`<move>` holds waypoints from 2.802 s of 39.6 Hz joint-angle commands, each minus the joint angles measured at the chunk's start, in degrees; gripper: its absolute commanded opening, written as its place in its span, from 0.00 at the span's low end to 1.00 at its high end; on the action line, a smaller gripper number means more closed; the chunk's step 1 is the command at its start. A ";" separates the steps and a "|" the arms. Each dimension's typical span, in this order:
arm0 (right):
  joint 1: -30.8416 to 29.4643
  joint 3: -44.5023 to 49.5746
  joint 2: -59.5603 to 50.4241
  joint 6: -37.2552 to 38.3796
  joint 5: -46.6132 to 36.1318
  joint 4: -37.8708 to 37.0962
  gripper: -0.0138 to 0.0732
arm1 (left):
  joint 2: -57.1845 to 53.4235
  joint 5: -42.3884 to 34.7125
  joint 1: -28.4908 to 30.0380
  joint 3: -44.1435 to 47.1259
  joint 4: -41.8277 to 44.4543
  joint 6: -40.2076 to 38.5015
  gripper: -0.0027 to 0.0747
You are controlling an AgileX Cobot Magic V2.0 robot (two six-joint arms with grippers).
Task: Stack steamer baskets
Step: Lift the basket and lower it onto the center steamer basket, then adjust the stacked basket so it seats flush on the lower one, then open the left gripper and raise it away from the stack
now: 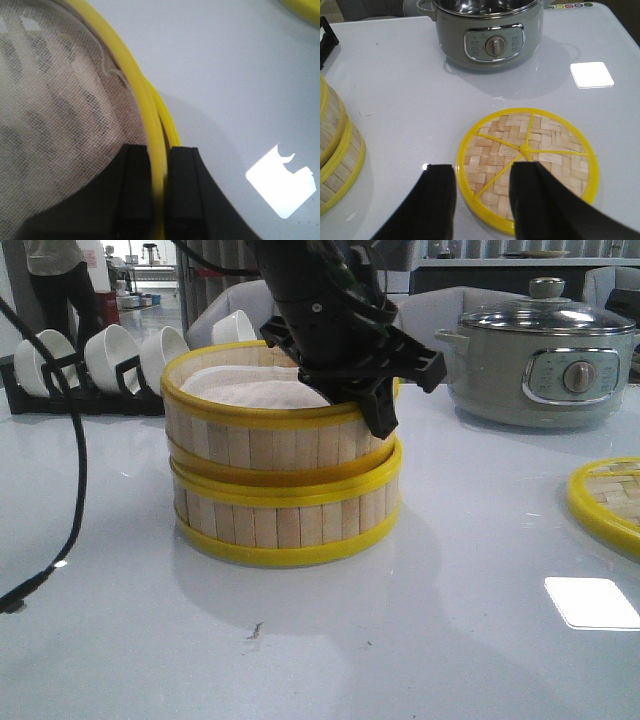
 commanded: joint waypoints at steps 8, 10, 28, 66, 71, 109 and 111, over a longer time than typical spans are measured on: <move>-0.29 -1.65 0.10 -0.64 -4.86 -0.40 0.59 | -3.01 0.97 -0.80 -7.68 -1.52 -0.01 0.14; -0.29 -1.65 0.10 -0.64 -4.81 -0.40 0.59 | -3.01 1.56 -0.80 -7.94 -1.52 -0.01 0.14; -0.29 -1.65 0.10 -0.64 -4.23 -0.40 0.59 | -3.01 5.74 -0.80 -7.94 -1.52 -0.01 0.14; -0.29 -1.65 0.10 -0.64 -3.94 -0.40 0.59 | -3.01 7.45 -0.80 -7.94 -1.31 -0.01 0.15; -0.29 -1.65 0.10 -0.64 -3.94 -0.40 0.59 | -3.01 7.12 -0.80 -7.94 -1.31 -0.01 0.15; -0.29 -1.65 0.10 -0.64 -3.94 -0.40 0.59 | -3.01 3.94 -0.80 -11.72 -1.31 -0.24 0.72; -0.29 -1.65 0.10 -0.64 -3.94 -0.40 0.59 | -3.01 3.94 -0.80 -12.86 -1.31 -0.24 0.72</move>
